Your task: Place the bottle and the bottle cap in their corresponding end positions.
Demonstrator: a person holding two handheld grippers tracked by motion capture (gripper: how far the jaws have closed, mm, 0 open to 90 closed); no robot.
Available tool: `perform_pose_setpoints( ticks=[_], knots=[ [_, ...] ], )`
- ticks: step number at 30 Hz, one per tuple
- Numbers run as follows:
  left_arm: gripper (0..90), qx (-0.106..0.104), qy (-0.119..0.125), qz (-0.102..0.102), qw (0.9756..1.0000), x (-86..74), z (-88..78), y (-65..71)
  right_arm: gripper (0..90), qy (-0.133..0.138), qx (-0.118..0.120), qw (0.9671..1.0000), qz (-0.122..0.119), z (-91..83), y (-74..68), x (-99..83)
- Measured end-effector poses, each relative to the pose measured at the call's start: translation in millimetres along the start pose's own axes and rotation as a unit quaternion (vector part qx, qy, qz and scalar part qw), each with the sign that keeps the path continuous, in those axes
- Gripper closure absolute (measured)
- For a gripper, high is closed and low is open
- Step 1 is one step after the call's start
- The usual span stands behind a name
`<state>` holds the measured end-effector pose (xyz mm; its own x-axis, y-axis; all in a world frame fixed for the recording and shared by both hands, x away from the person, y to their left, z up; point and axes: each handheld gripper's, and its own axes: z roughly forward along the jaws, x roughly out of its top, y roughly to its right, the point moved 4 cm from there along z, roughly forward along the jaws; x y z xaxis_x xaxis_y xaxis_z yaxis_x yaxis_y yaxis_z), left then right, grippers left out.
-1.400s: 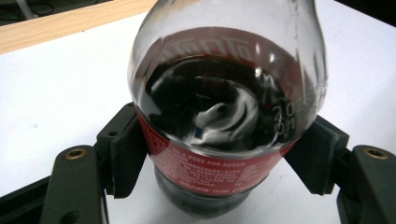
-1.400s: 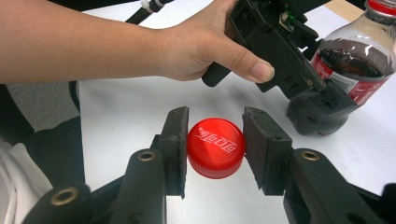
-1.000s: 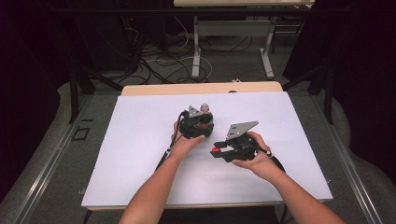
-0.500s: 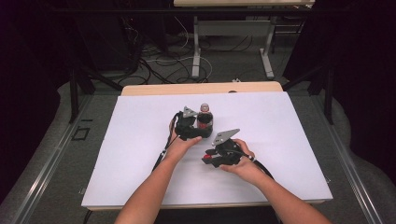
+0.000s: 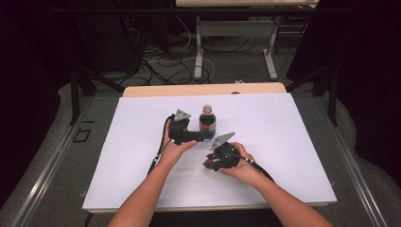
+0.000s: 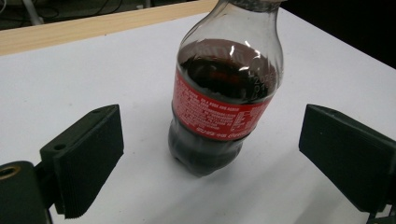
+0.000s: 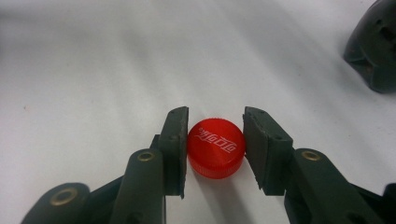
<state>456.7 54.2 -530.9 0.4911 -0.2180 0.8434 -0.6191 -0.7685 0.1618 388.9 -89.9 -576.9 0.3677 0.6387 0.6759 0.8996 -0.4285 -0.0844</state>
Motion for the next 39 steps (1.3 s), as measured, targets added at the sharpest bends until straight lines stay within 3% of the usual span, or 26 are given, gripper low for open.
perform_pose_setpoints(
  ticks=[2,4,8,11,15,21,24,26,30,35,38,39],
  knots=[
    [6.7,0.002,0.001,-0.002,1.0,-1.0,0.4,-1.4,57.7,0.004,-0.001,0.9999,-0.016,2.0,1.8,0.7],
    [6.7,0.001,-0.002,-0.004,1.0,-1.8,-0.5,-1.9,50.5,0.009,-0.003,1.0,-0.001,1.8,1.1,1.1],
    [8.2,-0.001,-0.004,-0.003,1.0,-3.1,-4.2,-1.6,44.7,0.019,-0.009,0.9998,0.006,-5.5,1.6,4.0],
    [9.0,-0.006,-0.005,0.002,1.0,-4.3,-9.7,-0.1,43.6,0.035,-0.002,0.9994,-0.006,-15.7,0.6,7.0],
    [8.2,-0.011,-0.006,0.003,0.9999,-7.1,-22.0,0.1,38.8,0.06,-0.026,0.9978,-0.004,-32.7,2.9,8.9],
    [4.8,-0.01,-0.009,-0.009,0.9999,-13.8,-44.0,-4.9,28.6,0.076,-0.056,0.9934,0.066,-59.0,16.9,-0.2],
    [3.0,-0.013,-0.002,-0.028,0.9995,-18.6,-56.5,-6.3,15.7,0.098,-0.101,0.9859,0.09,-72.7,26.9,-6.3],
    [0.4,-0.009,0.0,-0.031,0.9995,-23.0,-66.0,-7.9,13.7,0.106,-0.116,0.9815,0.109,-82.3,31.9,-11.9],
    [0.4,-0.005,-0.001,-0.045,0.999,-34.8,-89.8,-14.5,0.0,0.123,-0.164,0.969,0.138,-101.4,40.9,-26.2],
    [0.4,0.024,-0.001,-0.046,0.9986,-48.8,-115.2,-27.2,0.0,0.133,-0.223,0.952,0.162,-123.7,50.8,-49.0],
    [0.4,0.034,0.0,-0.061,0.9975,-58.2,-126.2,-38.1,0.0,0.126,-0.247,0.9432,0.183,-133.3,58.6,-65.6],
    [0.4,0.037,0.0,-0.068,0.997,-61.4,-128.5,-41.5,0.0,0.121,-0.261,0.9382,0.192,-136.9,61.3,-71.7]
  ],
)
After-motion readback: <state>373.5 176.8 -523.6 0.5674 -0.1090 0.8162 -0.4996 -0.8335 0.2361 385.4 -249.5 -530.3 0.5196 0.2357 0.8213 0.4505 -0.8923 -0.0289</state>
